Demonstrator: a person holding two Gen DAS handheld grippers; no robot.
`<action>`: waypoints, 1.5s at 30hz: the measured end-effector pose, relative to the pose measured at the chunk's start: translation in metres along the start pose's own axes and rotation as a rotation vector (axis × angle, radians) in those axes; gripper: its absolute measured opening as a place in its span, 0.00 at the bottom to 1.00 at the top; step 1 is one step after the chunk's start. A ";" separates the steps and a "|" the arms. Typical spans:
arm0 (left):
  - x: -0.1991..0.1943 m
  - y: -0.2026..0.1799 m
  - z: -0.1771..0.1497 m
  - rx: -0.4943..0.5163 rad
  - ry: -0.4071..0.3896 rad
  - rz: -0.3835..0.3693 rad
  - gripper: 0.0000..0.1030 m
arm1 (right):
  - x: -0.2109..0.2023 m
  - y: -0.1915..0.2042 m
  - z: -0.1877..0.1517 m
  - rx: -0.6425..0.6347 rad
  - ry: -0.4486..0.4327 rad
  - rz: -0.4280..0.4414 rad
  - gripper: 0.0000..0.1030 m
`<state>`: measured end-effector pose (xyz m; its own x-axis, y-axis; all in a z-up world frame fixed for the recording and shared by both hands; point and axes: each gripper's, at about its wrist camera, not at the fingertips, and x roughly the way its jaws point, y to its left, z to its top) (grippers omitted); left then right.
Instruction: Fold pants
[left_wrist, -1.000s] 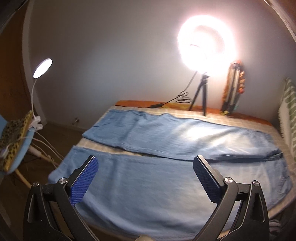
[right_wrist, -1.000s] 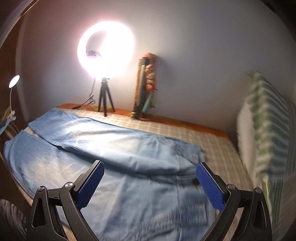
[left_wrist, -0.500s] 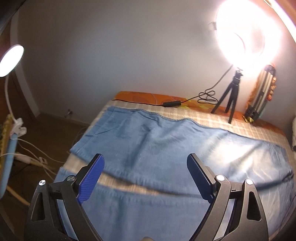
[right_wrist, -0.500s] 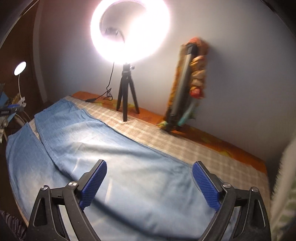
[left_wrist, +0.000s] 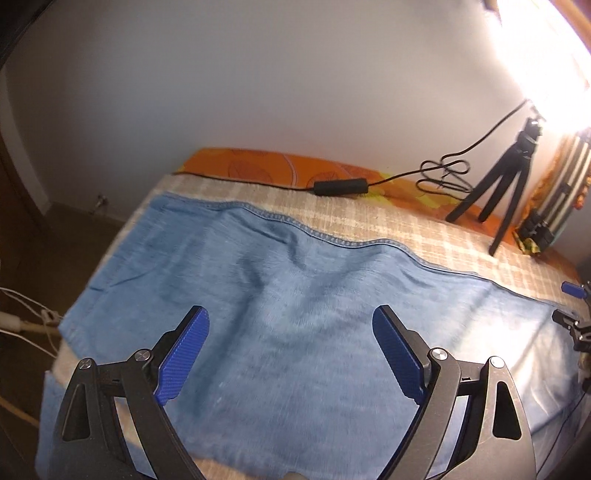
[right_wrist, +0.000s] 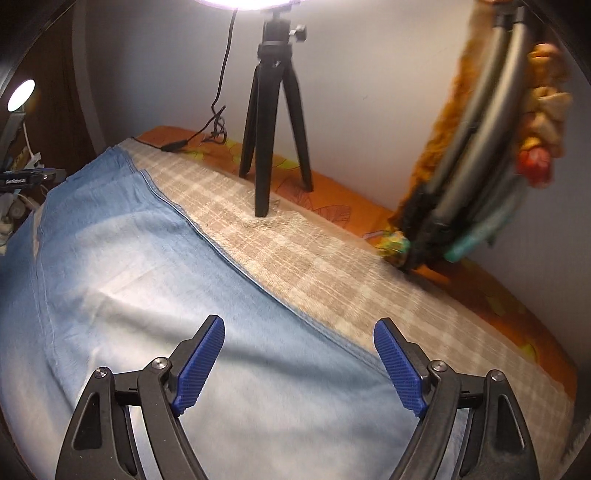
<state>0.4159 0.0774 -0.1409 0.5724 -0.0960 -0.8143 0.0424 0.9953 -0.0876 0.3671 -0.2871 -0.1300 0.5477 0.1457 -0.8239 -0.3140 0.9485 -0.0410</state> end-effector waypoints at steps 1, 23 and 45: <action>0.005 -0.001 0.000 0.001 0.006 -0.001 0.87 | 0.006 0.000 0.002 -0.008 0.005 0.007 0.82; 0.085 0.013 0.071 -0.210 0.109 -0.015 0.89 | 0.075 0.024 0.024 -0.073 0.040 0.188 0.36; 0.100 0.019 0.059 -0.348 -0.021 0.186 0.06 | 0.001 0.061 -0.001 -0.154 -0.069 0.137 0.04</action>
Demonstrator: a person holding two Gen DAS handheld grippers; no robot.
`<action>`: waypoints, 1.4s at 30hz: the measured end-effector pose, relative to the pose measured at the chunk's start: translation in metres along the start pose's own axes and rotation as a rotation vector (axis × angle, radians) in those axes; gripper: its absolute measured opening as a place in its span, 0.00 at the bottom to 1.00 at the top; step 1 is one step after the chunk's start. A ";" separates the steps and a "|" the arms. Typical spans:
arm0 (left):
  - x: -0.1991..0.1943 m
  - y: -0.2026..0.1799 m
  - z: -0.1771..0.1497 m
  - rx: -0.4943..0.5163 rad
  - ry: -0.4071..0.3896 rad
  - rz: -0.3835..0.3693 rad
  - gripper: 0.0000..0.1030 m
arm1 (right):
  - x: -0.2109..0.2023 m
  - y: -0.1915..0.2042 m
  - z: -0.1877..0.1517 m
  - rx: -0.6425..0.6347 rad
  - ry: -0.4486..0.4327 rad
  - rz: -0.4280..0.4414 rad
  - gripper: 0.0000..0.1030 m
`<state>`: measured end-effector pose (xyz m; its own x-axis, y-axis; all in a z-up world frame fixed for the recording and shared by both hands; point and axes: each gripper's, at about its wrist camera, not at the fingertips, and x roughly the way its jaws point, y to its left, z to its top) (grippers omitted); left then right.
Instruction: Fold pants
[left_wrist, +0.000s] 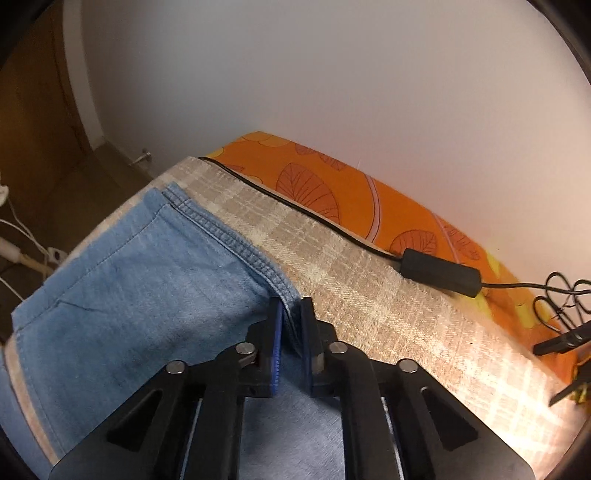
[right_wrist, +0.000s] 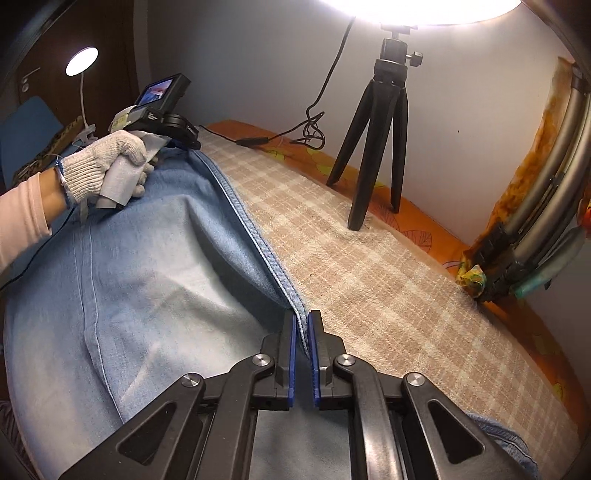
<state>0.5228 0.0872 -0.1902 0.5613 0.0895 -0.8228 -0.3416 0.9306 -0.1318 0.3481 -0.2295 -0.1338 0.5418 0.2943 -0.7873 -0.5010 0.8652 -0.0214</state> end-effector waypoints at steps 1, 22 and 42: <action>-0.001 0.002 0.002 -0.012 -0.005 -0.018 0.05 | -0.003 0.000 -0.001 0.000 -0.003 -0.002 0.04; -0.193 0.098 -0.044 -0.034 -0.242 -0.227 0.04 | -0.136 0.082 -0.014 -0.155 -0.068 -0.049 0.02; -0.236 0.240 -0.241 -0.189 -0.171 -0.231 0.04 | -0.194 0.217 -0.131 -0.301 0.211 0.264 0.02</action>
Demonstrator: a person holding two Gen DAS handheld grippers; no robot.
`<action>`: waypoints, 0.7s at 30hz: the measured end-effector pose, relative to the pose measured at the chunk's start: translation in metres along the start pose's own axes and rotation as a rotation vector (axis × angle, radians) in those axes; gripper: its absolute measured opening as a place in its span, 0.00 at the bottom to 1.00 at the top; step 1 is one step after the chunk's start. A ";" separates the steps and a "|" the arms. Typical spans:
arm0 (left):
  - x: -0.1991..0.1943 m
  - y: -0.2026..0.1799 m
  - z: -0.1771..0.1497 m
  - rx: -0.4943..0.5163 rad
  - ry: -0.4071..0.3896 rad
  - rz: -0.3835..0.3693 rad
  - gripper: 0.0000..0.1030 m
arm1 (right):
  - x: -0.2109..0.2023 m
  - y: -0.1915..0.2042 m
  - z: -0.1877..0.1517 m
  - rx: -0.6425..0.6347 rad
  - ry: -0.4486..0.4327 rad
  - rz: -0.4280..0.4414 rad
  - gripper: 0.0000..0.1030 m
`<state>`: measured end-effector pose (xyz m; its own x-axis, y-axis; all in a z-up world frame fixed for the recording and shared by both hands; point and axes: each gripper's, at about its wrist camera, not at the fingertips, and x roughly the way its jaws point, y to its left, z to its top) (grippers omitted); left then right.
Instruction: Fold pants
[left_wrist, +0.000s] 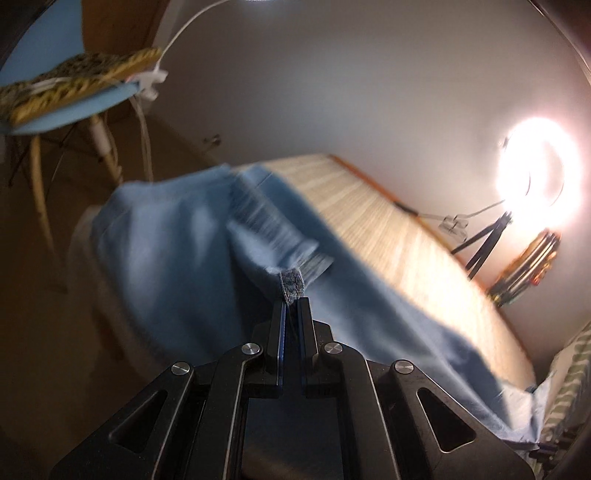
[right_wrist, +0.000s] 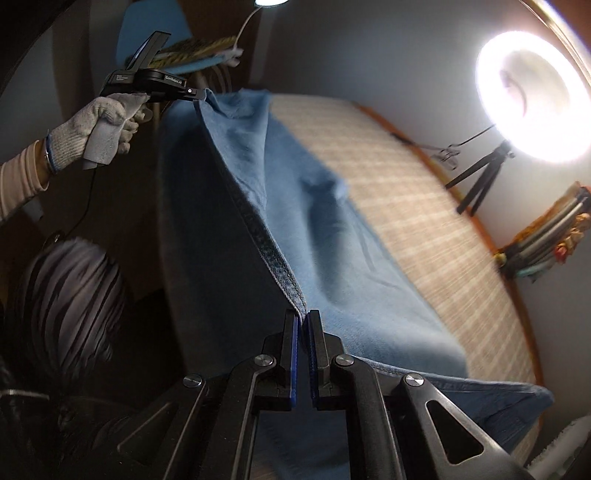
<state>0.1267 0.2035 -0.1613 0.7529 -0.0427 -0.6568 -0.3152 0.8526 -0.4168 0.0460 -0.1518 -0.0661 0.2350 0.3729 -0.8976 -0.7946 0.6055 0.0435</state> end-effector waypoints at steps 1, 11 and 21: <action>0.002 0.003 -0.003 0.007 0.010 0.005 0.04 | 0.004 0.004 -0.002 -0.005 0.014 0.007 0.02; -0.035 0.019 0.000 0.142 -0.078 0.098 0.42 | 0.031 0.006 0.002 -0.028 0.123 0.054 0.15; 0.031 -0.044 0.010 0.561 0.085 0.095 0.57 | 0.006 -0.005 0.031 0.117 -0.004 0.092 0.35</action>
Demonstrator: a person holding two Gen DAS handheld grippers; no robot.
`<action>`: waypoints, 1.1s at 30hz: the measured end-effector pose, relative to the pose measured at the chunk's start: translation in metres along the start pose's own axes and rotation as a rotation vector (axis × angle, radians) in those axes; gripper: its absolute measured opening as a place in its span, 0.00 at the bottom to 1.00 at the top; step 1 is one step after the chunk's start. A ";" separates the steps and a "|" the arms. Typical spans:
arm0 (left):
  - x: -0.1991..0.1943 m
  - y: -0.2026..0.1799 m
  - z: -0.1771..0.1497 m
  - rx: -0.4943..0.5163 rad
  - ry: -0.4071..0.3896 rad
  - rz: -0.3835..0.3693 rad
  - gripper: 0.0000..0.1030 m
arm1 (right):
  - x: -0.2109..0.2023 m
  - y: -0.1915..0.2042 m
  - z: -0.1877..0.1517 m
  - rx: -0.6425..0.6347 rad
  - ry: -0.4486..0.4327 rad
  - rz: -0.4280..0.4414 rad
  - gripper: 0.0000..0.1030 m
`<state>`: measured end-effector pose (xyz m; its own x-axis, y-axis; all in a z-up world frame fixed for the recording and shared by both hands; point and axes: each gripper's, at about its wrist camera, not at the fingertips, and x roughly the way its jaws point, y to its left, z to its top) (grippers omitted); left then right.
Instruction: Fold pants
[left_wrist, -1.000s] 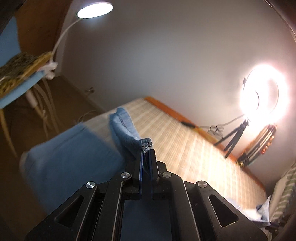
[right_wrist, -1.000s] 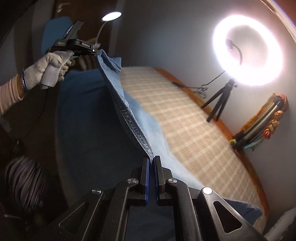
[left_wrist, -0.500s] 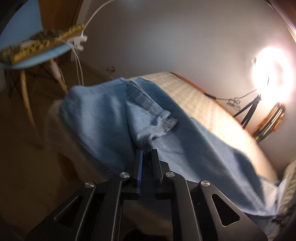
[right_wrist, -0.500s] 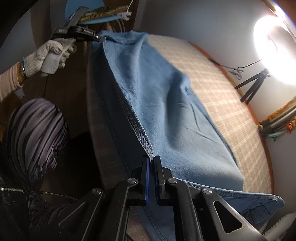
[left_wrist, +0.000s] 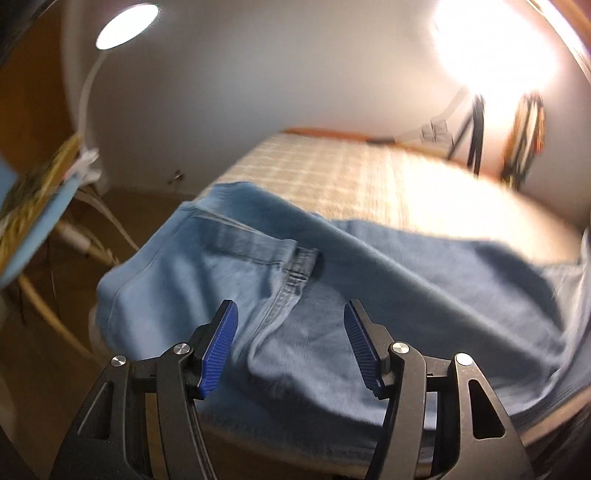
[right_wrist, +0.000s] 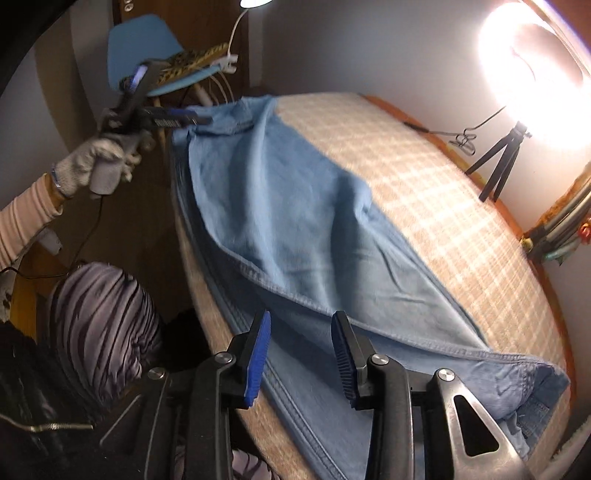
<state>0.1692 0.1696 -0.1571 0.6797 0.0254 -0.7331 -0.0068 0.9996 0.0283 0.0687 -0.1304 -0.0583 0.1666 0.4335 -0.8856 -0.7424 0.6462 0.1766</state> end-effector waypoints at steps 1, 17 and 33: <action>0.008 -0.002 0.000 0.028 0.015 0.007 0.58 | -0.001 0.001 0.002 0.009 -0.009 0.001 0.35; 0.037 0.050 -0.009 -0.226 -0.030 -0.062 0.06 | 0.002 -0.012 0.061 0.108 -0.144 -0.006 0.35; 0.000 0.143 -0.065 -0.639 -0.190 -0.167 0.09 | 0.103 -0.001 0.222 0.024 -0.141 0.173 0.35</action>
<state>0.1205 0.3130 -0.1973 0.8260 -0.0744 -0.5588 -0.2824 0.8033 -0.5243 0.2305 0.0532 -0.0541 0.1279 0.6215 -0.7729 -0.7525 0.5684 0.3326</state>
